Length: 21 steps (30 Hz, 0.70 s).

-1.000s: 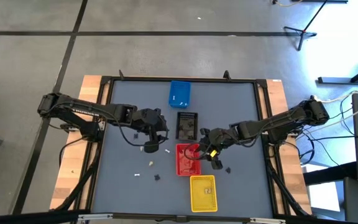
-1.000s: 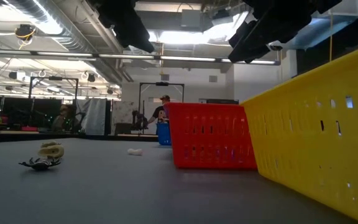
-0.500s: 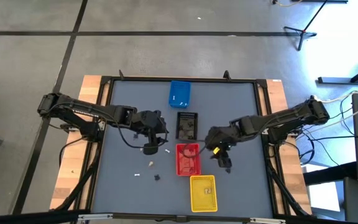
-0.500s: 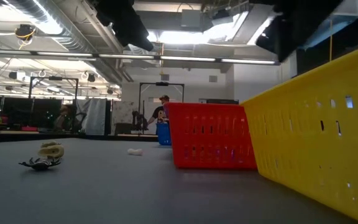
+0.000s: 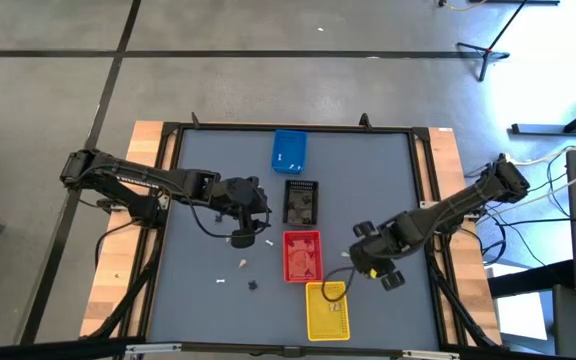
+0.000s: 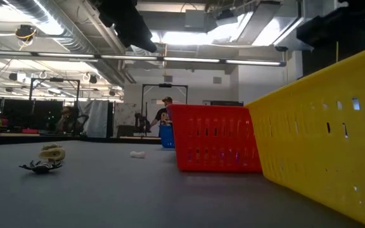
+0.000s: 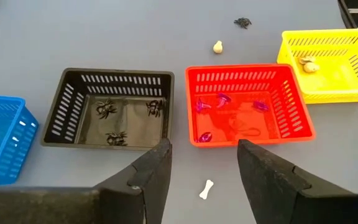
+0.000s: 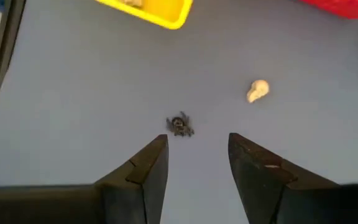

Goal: Sort Halloween decoration
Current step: Put the black spider toy into the black bin

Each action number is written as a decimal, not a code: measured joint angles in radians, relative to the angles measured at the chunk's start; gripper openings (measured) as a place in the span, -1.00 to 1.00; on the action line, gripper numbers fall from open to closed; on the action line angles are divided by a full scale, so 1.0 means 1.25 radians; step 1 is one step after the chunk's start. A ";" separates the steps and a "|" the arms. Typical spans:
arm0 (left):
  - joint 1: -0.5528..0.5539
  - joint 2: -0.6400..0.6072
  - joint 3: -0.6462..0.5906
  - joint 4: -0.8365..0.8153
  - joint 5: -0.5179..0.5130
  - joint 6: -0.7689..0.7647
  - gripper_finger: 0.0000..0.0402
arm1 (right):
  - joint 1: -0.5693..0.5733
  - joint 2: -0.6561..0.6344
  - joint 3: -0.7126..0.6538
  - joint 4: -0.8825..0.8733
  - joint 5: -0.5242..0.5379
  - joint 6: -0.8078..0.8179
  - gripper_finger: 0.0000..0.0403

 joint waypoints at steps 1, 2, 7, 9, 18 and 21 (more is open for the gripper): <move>0.000 0.000 0.000 0.000 0.000 0.000 -0.13 | 0.006 0.000 -0.009 0.009 0.000 -0.001 -0.18; 0.000 0.000 0.000 0.000 0.000 0.000 -0.13 | 0.009 0.000 -0.021 0.017 -0.001 -0.001 -0.18; 0.000 0.000 0.000 0.000 0.000 0.000 -0.13 | 0.019 0.000 -0.115 0.092 -0.007 0.000 -0.18; 0.000 0.000 0.000 0.000 0.000 0.000 -0.13 | 0.023 0.000 -0.154 0.146 -0.007 0.000 -0.18; 0.000 0.000 0.000 0.000 0.000 -0.003 -0.13 | 0.022 0.000 -0.263 0.281 -0.029 -0.004 -0.18; 0.000 0.000 0.000 0.000 0.000 -0.003 -0.13 | 0.022 0.000 -0.287 0.308 -0.029 -0.005 -0.18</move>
